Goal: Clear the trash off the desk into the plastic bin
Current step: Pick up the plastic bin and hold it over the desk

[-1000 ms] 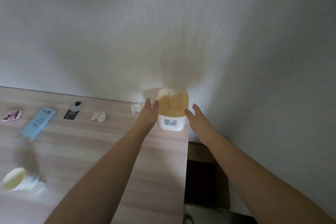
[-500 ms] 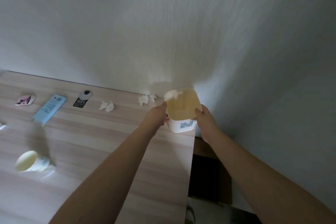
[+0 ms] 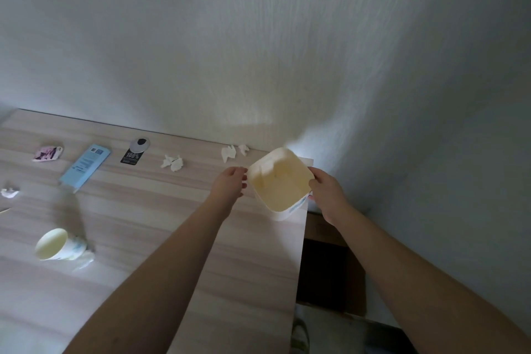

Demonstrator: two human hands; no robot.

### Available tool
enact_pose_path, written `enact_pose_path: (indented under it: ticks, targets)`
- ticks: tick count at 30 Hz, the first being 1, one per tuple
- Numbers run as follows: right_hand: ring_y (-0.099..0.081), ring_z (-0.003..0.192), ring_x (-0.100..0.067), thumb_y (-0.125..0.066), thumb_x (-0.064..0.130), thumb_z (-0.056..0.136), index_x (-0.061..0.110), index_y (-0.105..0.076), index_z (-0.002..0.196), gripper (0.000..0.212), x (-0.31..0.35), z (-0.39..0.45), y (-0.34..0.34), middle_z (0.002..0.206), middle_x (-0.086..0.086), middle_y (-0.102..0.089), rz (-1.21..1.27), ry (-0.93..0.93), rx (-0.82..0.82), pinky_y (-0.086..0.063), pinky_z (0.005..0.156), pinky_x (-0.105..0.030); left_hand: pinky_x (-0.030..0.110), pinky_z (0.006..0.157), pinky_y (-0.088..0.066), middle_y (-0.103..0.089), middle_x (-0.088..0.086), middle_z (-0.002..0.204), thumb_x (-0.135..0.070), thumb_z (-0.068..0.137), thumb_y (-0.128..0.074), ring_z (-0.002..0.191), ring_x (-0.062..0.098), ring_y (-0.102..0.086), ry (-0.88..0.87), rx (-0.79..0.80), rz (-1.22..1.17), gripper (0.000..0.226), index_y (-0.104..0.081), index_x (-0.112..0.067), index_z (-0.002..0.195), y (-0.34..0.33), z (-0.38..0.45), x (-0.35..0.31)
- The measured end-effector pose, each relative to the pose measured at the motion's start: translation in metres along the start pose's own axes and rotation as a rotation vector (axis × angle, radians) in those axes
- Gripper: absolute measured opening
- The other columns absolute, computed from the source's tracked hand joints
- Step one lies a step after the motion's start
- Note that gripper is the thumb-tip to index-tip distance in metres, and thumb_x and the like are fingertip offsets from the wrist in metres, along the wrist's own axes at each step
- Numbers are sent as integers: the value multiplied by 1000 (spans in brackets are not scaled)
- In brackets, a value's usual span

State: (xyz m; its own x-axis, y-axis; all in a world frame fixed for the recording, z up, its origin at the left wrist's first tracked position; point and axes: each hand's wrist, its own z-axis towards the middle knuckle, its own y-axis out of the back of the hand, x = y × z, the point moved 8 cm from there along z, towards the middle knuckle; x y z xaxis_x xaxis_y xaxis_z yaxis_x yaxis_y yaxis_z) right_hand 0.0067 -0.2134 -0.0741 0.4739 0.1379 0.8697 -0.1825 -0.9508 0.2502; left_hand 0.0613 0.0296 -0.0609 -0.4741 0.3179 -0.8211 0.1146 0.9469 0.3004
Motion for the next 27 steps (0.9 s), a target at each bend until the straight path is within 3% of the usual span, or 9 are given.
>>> enact_pose_path:
  ticks: [4,6,9,15,18,22,27]
  targets:
    - [-57,108,-23,-36,6,92,23,-63,123,45,1,-7,-8,117,-2,-65,-117,34,115,-50,97,-49,47,95,-51,-67,7,115,-41,95,-46,103,26,-62,-26,116,124,38,-69,-17,115,-7,-8,4]
    - [-58,109,-24,-36,5,91,22,-64,123,47,-2,-12,-13,117,-3,-66,-150,30,167,-49,98,-50,44,88,-54,-68,7,115,-45,96,-49,100,24,-63,-32,186,233,45,-66,-14,124,-11,-13,8]
    - [-59,112,-26,-36,2,90,20,-66,121,47,-7,-19,-19,118,-5,-67,-154,22,216,-48,100,-51,35,74,-55,-69,5,107,-42,95,-54,88,19,-65,-71,197,420,38,-66,-14,117,-10,-19,14]
    - [-58,111,-23,-41,4,91,23,-66,122,44,-7,-27,-24,125,-2,-63,-146,-19,220,-49,99,-47,22,59,-56,-73,4,102,-31,95,-58,91,16,-68,19,307,350,28,-70,-14,115,-2,-39,35]
    - [-54,116,-23,-41,11,93,26,-65,121,40,-6,-32,-28,130,-1,-58,-97,-46,208,-45,103,-47,22,59,-58,-73,4,99,-26,95,-56,89,16,-69,2,264,319,26,-72,-14,113,5,-53,39]
    - [-50,117,-16,-44,25,96,36,-67,112,30,-1,-41,-28,123,8,-57,-39,-46,200,-40,108,-40,42,76,-62,-74,6,99,-26,91,-59,89,21,-70,-26,147,179,33,-67,-16,121,18,-73,48]
    - [-55,106,-3,-42,30,99,42,-65,103,26,12,-56,-33,116,16,-60,-9,14,235,-44,90,-26,47,81,-59,-74,12,101,-21,91,-60,92,30,-70,-1,-9,-60,32,-67,-14,122,42,-101,62]
